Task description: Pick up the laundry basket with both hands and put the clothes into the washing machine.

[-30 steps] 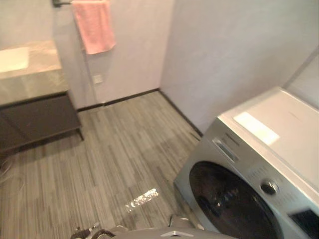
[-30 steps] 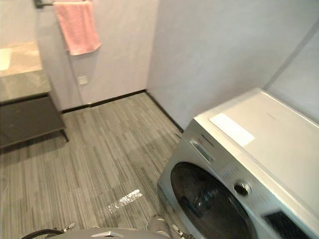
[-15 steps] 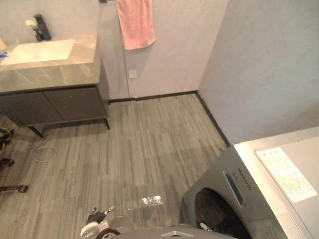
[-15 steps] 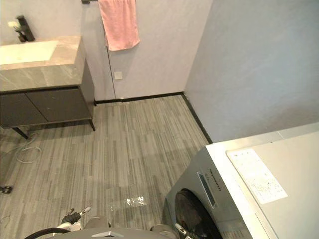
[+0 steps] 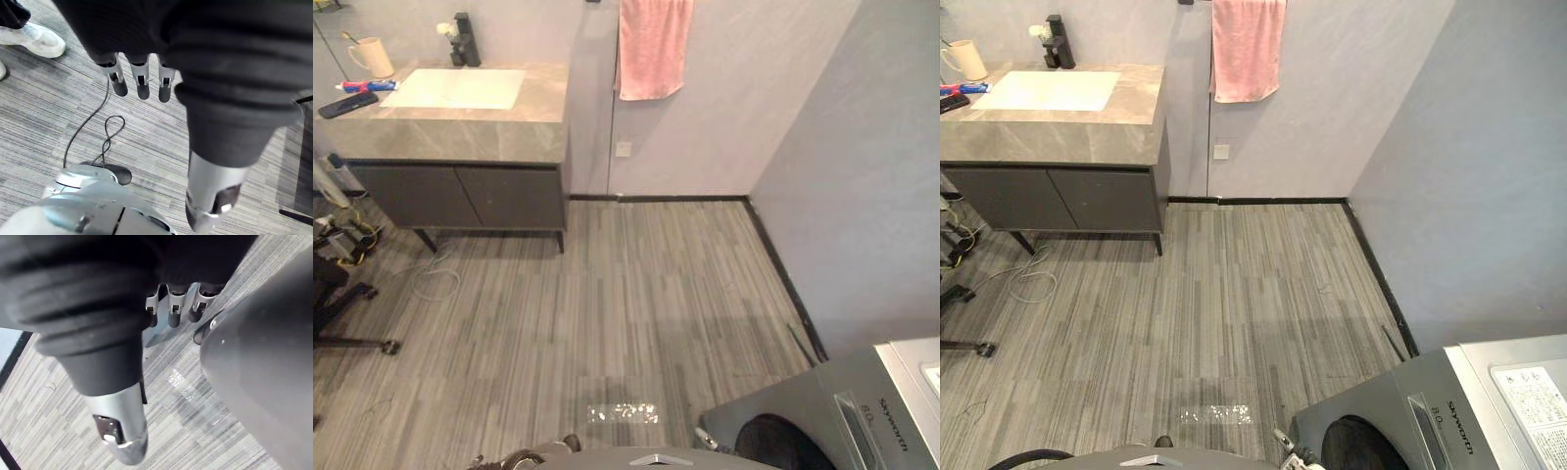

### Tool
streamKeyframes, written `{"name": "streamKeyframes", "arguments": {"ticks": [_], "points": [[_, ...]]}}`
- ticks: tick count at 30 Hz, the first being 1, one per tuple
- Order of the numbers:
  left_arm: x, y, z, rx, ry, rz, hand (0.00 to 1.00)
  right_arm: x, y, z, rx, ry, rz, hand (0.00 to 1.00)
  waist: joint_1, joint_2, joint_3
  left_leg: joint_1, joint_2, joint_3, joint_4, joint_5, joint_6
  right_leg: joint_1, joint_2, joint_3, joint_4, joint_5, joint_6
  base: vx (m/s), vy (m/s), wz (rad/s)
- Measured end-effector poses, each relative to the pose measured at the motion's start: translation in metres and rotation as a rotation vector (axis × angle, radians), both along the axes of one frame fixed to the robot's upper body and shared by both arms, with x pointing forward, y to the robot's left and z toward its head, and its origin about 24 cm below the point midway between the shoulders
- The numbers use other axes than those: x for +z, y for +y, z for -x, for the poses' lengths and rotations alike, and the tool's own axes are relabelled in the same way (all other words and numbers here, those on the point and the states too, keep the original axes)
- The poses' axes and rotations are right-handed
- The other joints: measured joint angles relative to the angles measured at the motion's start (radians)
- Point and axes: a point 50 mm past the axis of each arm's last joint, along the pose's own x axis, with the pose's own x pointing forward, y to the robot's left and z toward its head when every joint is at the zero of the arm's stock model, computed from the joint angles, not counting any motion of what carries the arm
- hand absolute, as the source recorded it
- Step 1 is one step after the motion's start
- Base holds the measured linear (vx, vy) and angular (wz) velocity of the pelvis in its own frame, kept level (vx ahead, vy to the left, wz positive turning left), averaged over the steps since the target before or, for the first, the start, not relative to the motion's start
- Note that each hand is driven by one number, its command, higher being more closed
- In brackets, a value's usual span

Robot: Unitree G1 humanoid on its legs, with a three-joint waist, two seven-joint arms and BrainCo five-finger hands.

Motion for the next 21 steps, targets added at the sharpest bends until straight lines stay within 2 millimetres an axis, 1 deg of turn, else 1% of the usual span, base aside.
{"name": "streamKeyframes", "arguments": {"ticks": [1,2,3,4,5,6,7,8,9,10,11,12,13,14,15,16,17,19,21], "points": [[-0.001,-0.002,0.001,-0.021,0.009,0.005,0.00,0.000,0.000,0.000,0.008,-0.001,0.002,0.00,-0.005,0.007,-0.001,0.037,0.011,-0.001,-0.024,-0.001,0.001,-0.041,0.008,0.000,0.124,0.000,0.000,0.18,0.006,-0.06],[-0.001,-0.003,0.001,-0.032,0.011,0.007,0.00,0.000,-0.001,-0.001,0.019,-0.001,0.007,0.00,-0.007,0.013,0.001,0.048,0.015,-0.003,-0.026,0.000,-0.001,-0.069,0.010,0.001,0.197,0.001,0.001,0.23,0.005,0.02],[-0.001,-0.002,-0.002,-0.052,0.010,0.004,0.00,0.001,-0.002,-0.003,0.025,-0.009,0.011,0.00,-0.008,0.014,0.002,0.067,0.016,-0.009,-0.013,0.004,0.011,-0.129,0.007,0.009,0.350,0.014,0.019,0.18,-0.003,0.12],[0.000,-0.002,-0.003,-0.063,0.010,0.002,0.00,0.001,-0.001,-0.003,0.024,-0.013,0.009,0.00,-0.012,0.019,0.006,0.080,0.019,-0.016,-0.003,0.000,0.017,-0.156,0.007,0.022,0.418,0.026,0.025,0.30,-0.061,0.45],[0.000,0.000,-0.009,-0.097,0.005,-0.005,0.00,0.002,-0.001,-0.006,0.029,-0.022,0.010,0.00,-0.033,0.013,0.009,0.099,0.033,-0.049,0.017,-0.009,0.027,-0.187,0.012,0.030,0.522,-0.035,0.031,0.25,-0.089,0.60],[0.001,0.000,-0.010,-0.116,0.003,-0.008,0.00,0.002,-0.001,-0.008,0.047,-0.029,0.011,0.00,-0.036,0.015,0.009,0.116,0.045,-0.063,0.014,-0.009,0.026,-0.194,0.025,0.012,0.529,-0.077,0.017,0.22,-0.102,0.60],[0.000,-0.001,-0.011,-0.122,0.001,-0.007,0.00,0.002,0.001,-0.010,0.063,-0.034,0.009,0.00,-0.035,0.016,0.009,0.124,0.051,-0.066,0.012,-0.009,0.025,-0.204,0.028,-0.008,0.514,-0.102,0.007,0.10,-0.087,0.34],[0.001,-0.001,-0.012,-0.122,-0.003,-0.008,0.00,0.003,0.000,-0.013,0.083,-0.042,0.008,0.00,-0.033,0.016,0.009,0.130,0.063,-0.070,0.010,-0.015,0.012,-0.214,0.033,-0.036,0.433,-0.118,-0.003,0.07,-0.117,0.28],[0.001,0.000,-0.012,-0.121,-0.004,-0.011,0.00,0.003,0.001,-0.013,0.090,-0.043,0.005,0.00,-0.034,0.010,0.009,0.132,0.064,-0.078,0.010,-0.025,-0.005,-0.207,0.036,-0.038,0.291,-0.085,-0.012,0.05,-0.132,0.26],[0.001,0.002,-0.012,-0.121,-0.004,-0.015,0.00,0.002,0.003,-0.012,0.092,-0.038,0.001,0.00,-0.033,0.000,0.010,0.133,0.054,-0.082,0.010,-0.029,-0.013,-0.202,0.036,-0.035,0.212,-0.024,-0.011,0.05,-0.163,0.25],[0.002,0.005,-0.014,-0.123,-0.006,-0.024,0.00,0.001,0.004,-0.009,0.085,-0.032,-0.008,0.00,-0.031,-0.019,0.012,0.140,0.035,-0.092,0.008,-0.040,-0.033,-0.190,0.022,-0.026,0.132,0.027,0.030,0.10,-0.218,0.11],[0.000,-0.002,-0.011,-0.118,0.003,-0.002,0.00,0.002,-0.003,-0.008,0.080,-0.030,0.009,0.00,-0.032,0.003,0.017,0.145,0.062,-0.093,0.009,-0.046,-0.045,-0.164,0.047,-0.037,0.092,0.036,0.016,0.11,-0.219,0.06],[0.000,-0.004,-0.010,-0.117,0.005,0.002,0.00,0.003,-0.005,-0.008,0.077,-0.028,0.013,0.00,-0.032,0.014,0.017,0.146,0.068,-0.092,0.009,-0.046,-0.049,-0.159,0.054,-0.040,0.082,0.038,0.014,0.09,-0.169,-0.01],[-0.002,-0.012,-0.009,-0.109,0.009,0.026,0.00,0.004,-0.014,-0.007,0.072,-0.024,0.033,0.00,-0.034,0.053,0.014,0.140,0.098,-0.098,0.008,-0.047,-0.063,-0.128,0.087,-0.060,0.008,0.069,0.001,0.08,-0.149,0.09],[-0.003,-0.015,-0.009,-0.095,0.003,0.036,0.00,0.004,-0.017,-0.007,0.073,-0.020,0.040,0.00,-0.038,0.069,0.010,0.126,0.118,-0.114,0.009,-0.045,-0.073,-0.103,0.111,-0.081,-0.059,0.097,-0.005,0.07,-0.136,0.14],[-0.003,-0.015,-0.009,-0.093,0.002,0.037,0.00,0.004,-0.017,-0.006,0.078,-0.015,0.041,0.00,-0.037,0.069,0.009,0.122,0.127,-0.117,0.007,-0.044,-0.075,-0.093,0.120,-0.086,-0.087,0.109,-0.007,0.09,-0.162,0.20],[-0.002,-0.014,-0.010,-0.074,-0.004,0.039,0.00,0.003,-0.017,-0.003,0.078,-0.002,0.039,0.00,-0.036,0.064,0.009,0.118,0.140,-0.127,0.000,-0.039,-0.084,-0.074,0.136,-0.098,-0.129,0.127,-0.013,0.06,-0.095,0.17],[-0.002,-0.010,-0.012,-0.069,-0.012,0.036,0.00,0.002,-0.018,0.001,0.063,0.015,0.034,0.00,-0.034,0.051,0.012,0.132,0.151,-0.140,-0.017,-0.030,-0.097,-0.048,0.148,-0.114,-0.158,0.140,-0.023,0.07,-0.085,0.21],[-0.002,-0.009,-0.011,-0.044,-0.014,0.041,0.00,0.002,-0.017,0.004,0.062,0.029,0.027,0.00,-0.031,0.042,0.015,0.142,0.152,-0.140,-0.025,-0.029,-0.098,-0.031,0.151,-0.118,-0.173,0.149,-0.022,0.02,-0.022,0.06]]}}
